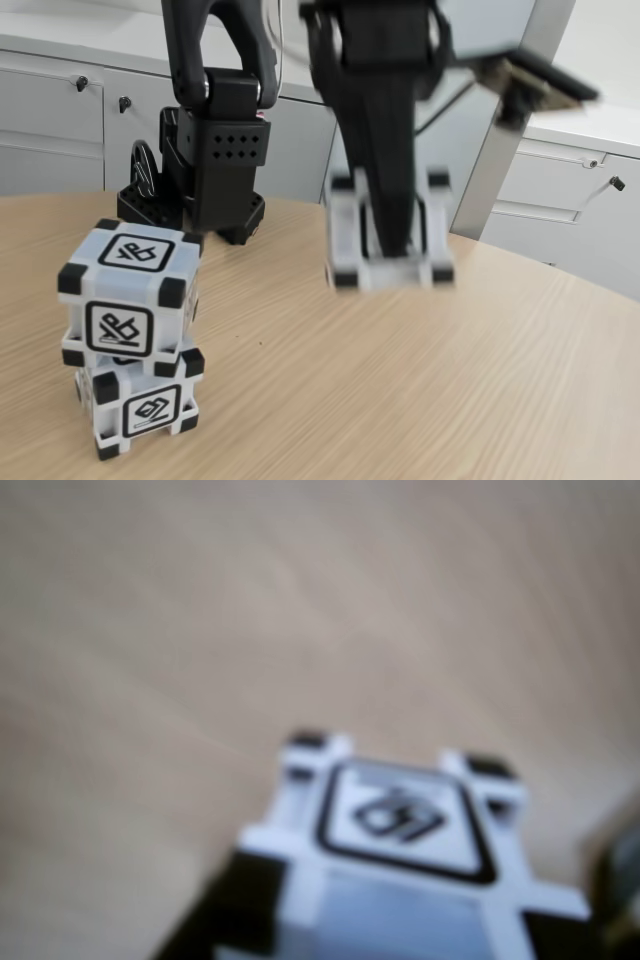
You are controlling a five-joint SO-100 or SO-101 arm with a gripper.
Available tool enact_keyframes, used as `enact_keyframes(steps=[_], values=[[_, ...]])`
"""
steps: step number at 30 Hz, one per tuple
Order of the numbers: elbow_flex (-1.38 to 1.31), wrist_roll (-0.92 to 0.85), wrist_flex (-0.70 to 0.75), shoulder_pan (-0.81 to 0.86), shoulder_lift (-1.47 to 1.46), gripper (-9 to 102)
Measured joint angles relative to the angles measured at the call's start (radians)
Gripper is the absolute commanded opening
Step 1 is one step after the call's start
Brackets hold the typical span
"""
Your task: Stack cubes from left to right.
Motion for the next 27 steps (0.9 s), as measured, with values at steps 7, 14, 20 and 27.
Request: enact_keyframes(steps=[7,14,20,27], values=[[0.000,-0.012,0.101,0.000,0.146,19],[-0.048,-0.023,0.114,0.000,0.218,18],[-0.080,-0.029,0.114,0.107,0.229,18],[-0.080,0.029,0.114,0.275,0.225,18]])
